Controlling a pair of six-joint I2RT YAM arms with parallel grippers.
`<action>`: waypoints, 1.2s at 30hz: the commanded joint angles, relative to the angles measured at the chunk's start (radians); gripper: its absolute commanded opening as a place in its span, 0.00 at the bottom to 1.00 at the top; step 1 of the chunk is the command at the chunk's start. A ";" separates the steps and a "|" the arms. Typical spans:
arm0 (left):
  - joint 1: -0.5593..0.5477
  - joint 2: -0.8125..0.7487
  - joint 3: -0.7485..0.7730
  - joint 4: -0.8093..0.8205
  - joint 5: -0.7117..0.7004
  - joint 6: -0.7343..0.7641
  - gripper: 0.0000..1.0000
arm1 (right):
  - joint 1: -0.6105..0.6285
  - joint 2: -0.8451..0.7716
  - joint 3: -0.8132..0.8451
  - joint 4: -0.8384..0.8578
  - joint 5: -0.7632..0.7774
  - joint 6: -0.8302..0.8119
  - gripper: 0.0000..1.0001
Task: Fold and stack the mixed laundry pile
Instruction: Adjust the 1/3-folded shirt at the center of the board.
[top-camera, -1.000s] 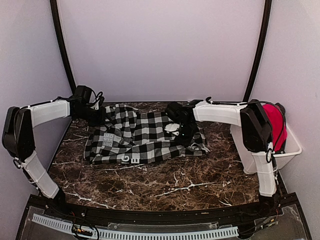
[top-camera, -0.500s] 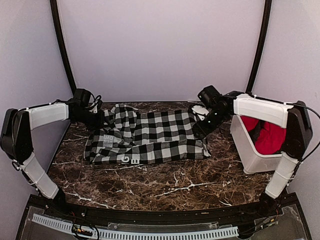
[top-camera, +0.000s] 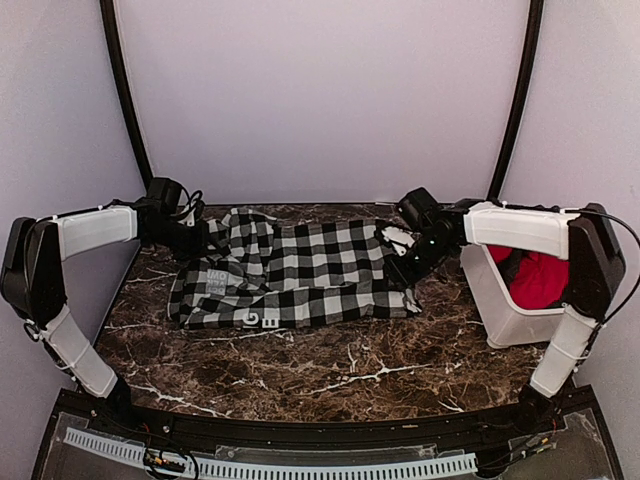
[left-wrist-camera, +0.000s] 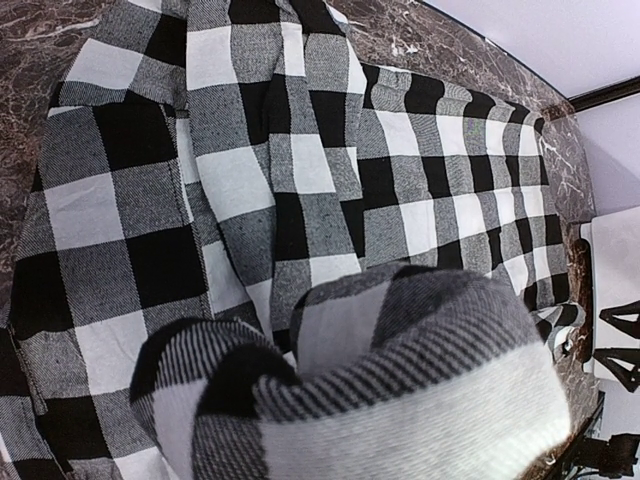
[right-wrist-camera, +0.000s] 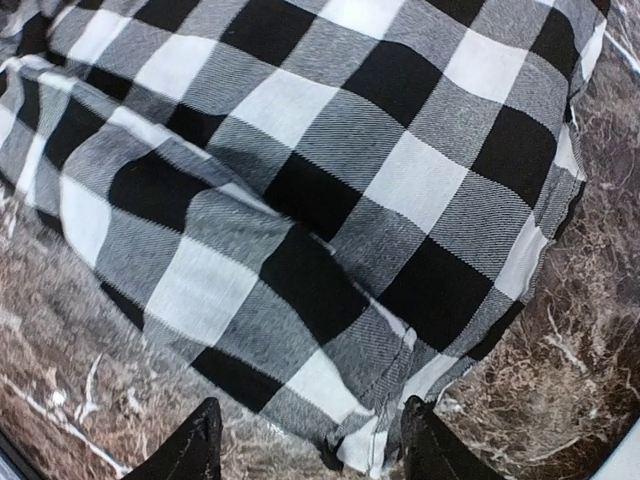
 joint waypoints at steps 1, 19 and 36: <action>-0.004 -0.019 -0.010 0.019 -0.004 -0.019 0.01 | -0.002 0.146 0.056 0.041 0.062 -0.001 0.55; -0.072 -0.119 -0.067 0.042 -0.004 0.056 0.17 | -0.003 0.108 0.138 0.022 0.041 0.051 0.64; -0.253 -0.366 -0.347 0.101 0.173 -0.092 0.60 | 0.024 0.056 0.091 0.236 -0.534 0.200 0.67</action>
